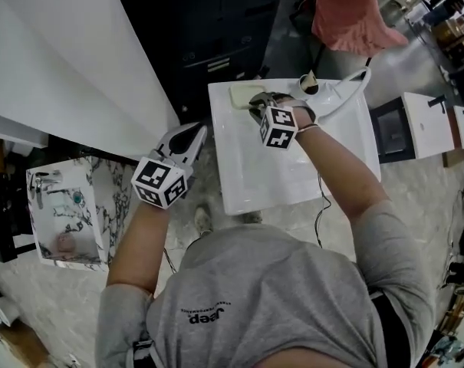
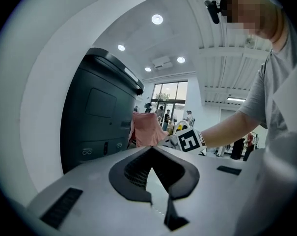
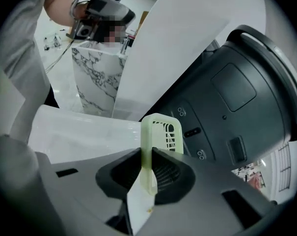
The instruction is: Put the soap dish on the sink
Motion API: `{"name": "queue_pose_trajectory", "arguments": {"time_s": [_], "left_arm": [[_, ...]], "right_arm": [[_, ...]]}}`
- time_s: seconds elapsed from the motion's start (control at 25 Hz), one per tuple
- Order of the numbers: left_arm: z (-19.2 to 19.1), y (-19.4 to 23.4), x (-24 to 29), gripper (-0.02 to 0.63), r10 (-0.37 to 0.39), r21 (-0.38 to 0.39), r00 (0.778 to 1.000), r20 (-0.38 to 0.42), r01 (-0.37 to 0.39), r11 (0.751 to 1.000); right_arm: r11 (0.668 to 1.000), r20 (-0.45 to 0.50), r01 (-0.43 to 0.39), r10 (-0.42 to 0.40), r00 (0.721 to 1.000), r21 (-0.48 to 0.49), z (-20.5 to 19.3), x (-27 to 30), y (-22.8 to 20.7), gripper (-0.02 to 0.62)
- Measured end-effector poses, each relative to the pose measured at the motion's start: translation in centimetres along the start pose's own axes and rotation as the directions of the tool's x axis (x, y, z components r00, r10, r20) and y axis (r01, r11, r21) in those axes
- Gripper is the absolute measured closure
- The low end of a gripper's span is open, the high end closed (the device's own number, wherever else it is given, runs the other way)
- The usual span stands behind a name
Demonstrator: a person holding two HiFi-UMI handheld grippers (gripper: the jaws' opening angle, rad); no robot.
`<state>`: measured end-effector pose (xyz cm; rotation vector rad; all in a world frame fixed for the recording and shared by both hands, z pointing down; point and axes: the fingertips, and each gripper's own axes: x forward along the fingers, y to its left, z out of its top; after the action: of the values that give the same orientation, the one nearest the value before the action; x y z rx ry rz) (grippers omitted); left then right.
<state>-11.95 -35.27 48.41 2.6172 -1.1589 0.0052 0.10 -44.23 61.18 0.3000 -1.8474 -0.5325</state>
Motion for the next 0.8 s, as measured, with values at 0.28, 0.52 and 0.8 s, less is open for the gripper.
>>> {"name": "queue_pose_trajectory", "arguments": {"time_s": [0.28, 0.52, 0.8], "left_arm": [[-3.1, 1.8, 2.0, 0.592, -0.007, -0.026, 1.0, -0.023, 0.006, 1.0], [-5.3, 2.7, 2.9, 0.592, -0.018, -0.046, 0.999, -0.041, 0.016, 0.999], [-6.7, 3.2, 3.6, 0.592, -0.028, -0.073, 0.998, -0.05, 0.025, 0.997]], "right_arm": [[0.996, -0.121, -0.026, 0.015, 0.993, -0.088, -2.6, 6.9, 0.8, 0.46], [0.992, -0.166, -0.055, 0.036, 0.985, -0.111, -4.3, 10.6, 1.4, 0.46], [0.987, -0.163, -0.102, 0.081, 0.983, -0.122, -4.6, 12.3, 2.9, 0.456]]}}
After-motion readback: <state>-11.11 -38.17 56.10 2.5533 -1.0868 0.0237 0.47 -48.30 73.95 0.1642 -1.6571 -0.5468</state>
